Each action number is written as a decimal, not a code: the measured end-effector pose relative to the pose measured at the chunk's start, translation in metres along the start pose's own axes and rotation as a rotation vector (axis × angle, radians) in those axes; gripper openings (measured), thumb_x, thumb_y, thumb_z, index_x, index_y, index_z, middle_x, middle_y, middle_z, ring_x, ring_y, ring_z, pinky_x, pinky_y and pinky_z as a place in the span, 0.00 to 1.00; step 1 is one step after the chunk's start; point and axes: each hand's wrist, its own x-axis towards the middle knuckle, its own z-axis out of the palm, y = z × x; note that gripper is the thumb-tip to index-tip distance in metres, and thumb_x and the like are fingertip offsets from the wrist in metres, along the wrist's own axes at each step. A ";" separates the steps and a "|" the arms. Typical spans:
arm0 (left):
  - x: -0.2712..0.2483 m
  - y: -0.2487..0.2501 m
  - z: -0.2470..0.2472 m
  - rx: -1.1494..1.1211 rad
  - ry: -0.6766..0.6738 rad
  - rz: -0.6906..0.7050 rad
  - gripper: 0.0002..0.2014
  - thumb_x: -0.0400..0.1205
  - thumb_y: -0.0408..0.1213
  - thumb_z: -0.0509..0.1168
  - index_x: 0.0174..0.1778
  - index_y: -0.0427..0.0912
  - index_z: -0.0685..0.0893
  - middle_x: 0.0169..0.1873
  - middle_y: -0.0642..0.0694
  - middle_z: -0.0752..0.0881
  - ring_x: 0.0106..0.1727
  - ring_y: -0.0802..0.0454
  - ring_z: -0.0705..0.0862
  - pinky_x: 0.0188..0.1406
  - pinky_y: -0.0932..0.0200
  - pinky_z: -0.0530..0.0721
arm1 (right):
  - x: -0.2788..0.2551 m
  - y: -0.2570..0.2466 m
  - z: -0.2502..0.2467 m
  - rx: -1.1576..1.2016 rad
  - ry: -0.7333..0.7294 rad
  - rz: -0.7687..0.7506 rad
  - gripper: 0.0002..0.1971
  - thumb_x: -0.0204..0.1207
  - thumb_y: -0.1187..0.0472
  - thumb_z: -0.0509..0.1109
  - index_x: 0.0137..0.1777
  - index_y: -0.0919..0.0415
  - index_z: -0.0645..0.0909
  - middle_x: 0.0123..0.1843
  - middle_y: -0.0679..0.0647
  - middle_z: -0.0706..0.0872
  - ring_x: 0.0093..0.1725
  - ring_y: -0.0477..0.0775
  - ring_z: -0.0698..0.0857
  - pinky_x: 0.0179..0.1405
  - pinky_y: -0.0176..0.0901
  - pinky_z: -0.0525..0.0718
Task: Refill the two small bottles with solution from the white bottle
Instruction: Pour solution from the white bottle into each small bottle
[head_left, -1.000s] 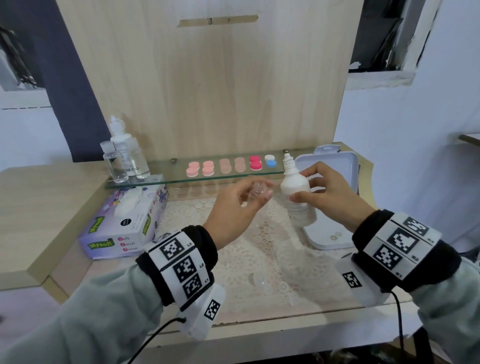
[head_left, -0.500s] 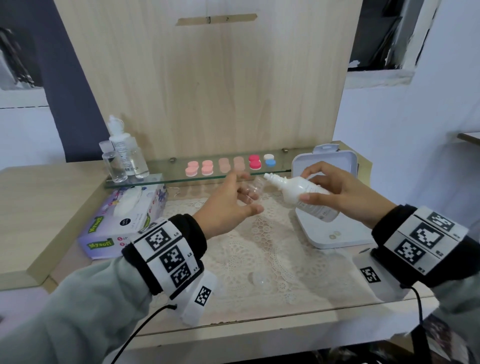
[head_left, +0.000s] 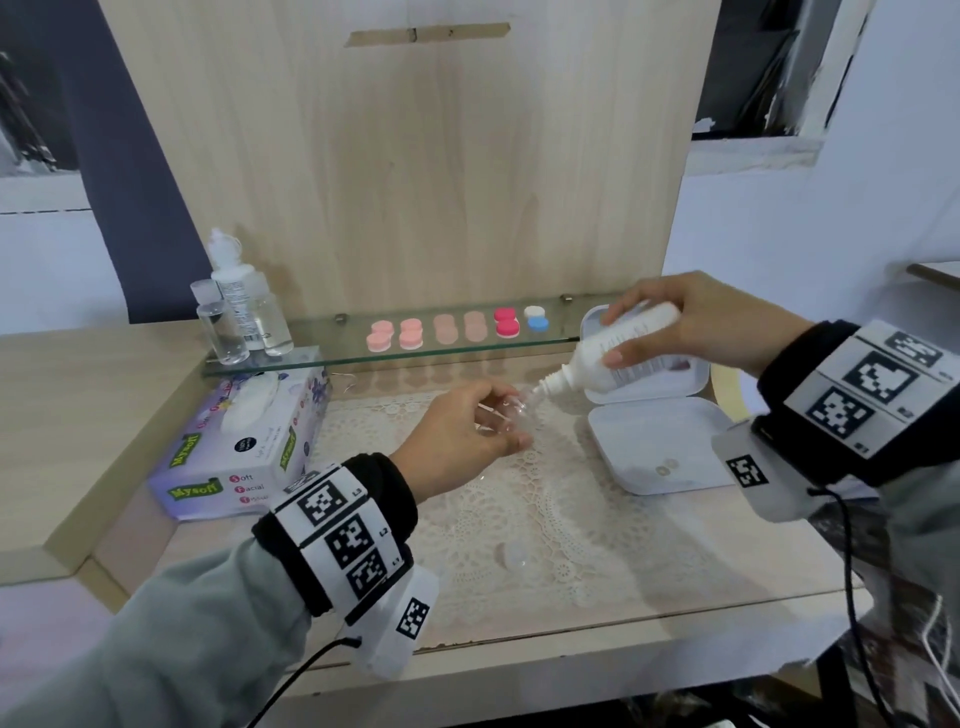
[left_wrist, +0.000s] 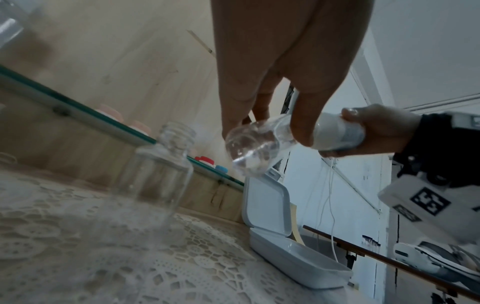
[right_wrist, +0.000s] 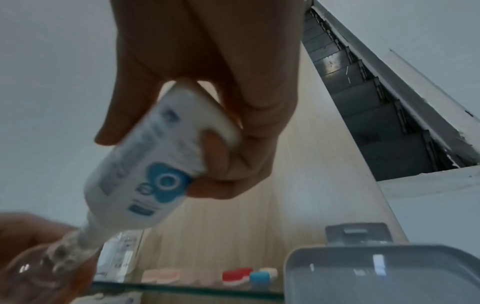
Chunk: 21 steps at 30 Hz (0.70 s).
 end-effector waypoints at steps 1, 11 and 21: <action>0.000 0.001 0.001 -0.020 0.012 -0.002 0.15 0.72 0.33 0.72 0.51 0.49 0.78 0.48 0.50 0.81 0.50 0.54 0.82 0.39 0.79 0.80 | 0.004 -0.003 -0.002 0.009 0.032 -0.012 0.17 0.61 0.63 0.80 0.50 0.56 0.84 0.44 0.52 0.80 0.37 0.47 0.78 0.30 0.35 0.76; 0.002 0.002 0.019 -0.015 0.108 0.055 0.21 0.70 0.34 0.74 0.59 0.45 0.82 0.45 0.56 0.83 0.44 0.61 0.80 0.48 0.74 0.77 | 0.016 -0.001 0.029 0.779 0.177 0.014 0.09 0.68 0.71 0.71 0.48 0.64 0.79 0.38 0.54 0.85 0.35 0.48 0.87 0.37 0.44 0.86; 0.003 -0.004 0.019 -0.002 0.059 -0.024 0.18 0.70 0.29 0.73 0.57 0.39 0.83 0.46 0.50 0.84 0.50 0.55 0.82 0.52 0.71 0.80 | 0.017 -0.014 0.051 1.193 0.222 0.073 0.28 0.73 0.40 0.59 0.19 0.58 0.77 0.17 0.51 0.79 0.21 0.51 0.79 0.38 0.44 0.78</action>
